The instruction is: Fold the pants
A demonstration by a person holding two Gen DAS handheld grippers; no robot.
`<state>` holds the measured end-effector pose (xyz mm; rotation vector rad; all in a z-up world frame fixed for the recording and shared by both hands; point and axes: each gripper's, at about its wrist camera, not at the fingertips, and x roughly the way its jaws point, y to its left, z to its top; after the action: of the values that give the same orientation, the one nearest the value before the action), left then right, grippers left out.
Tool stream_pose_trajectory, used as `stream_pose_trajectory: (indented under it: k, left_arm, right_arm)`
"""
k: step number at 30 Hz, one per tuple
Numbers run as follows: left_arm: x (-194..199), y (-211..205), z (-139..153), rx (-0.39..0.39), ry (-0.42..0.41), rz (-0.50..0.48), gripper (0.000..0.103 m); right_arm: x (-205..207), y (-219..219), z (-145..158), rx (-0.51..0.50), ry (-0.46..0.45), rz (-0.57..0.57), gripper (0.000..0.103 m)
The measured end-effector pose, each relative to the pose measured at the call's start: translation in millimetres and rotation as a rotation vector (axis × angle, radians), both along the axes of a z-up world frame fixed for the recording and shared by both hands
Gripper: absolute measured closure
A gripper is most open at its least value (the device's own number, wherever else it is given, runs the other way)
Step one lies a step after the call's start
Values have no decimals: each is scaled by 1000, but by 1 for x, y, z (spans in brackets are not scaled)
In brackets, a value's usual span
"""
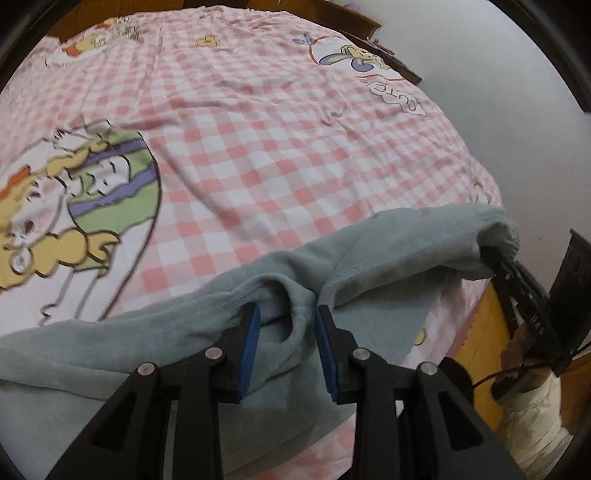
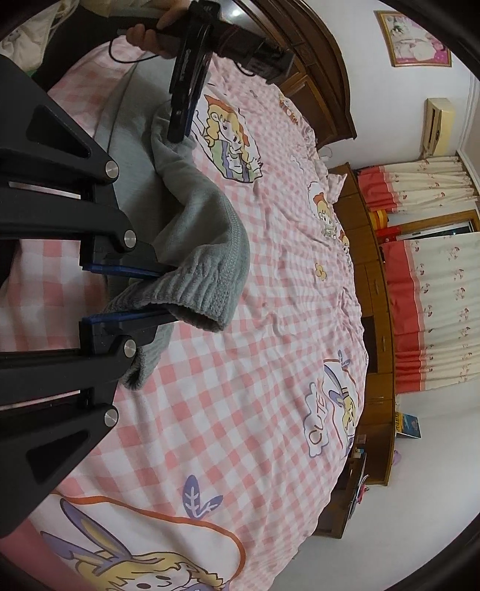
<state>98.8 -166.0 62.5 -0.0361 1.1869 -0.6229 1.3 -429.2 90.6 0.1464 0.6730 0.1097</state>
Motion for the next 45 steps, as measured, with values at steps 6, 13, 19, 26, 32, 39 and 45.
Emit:
stream_pose_trajectory:
  k: [6,13,19,26,32,39,45]
  left_arm:
    - [-5,-5,-2,-53,-44,-12,93]
    - [-7,14,62,-113,-271,-9,98]
    - [46,10,79,-93,-334,25,98]
    - [122,-21,12,26,-267,39,98]
    - [155,-28,-39,87,-160,16,97]
    - [148,-15,-28,52,-147,-15,96]
    - [144,-18,-5,71,-128,10,88]
  right_arm:
    - [1,2,1,-17,-3,-3,87]
    - [-8,5,15,-24,-39,-29,87]
    - [-9,-8,54,25,-84,-39,87]
    - [74,-9,30,-76,72,-43,87]
    - [149,-35,-30,-71,268,-118,83]
    - [148,-58,-47,9,293,-147,71]
    - [105,-66,-19,-2,270,-197,70]
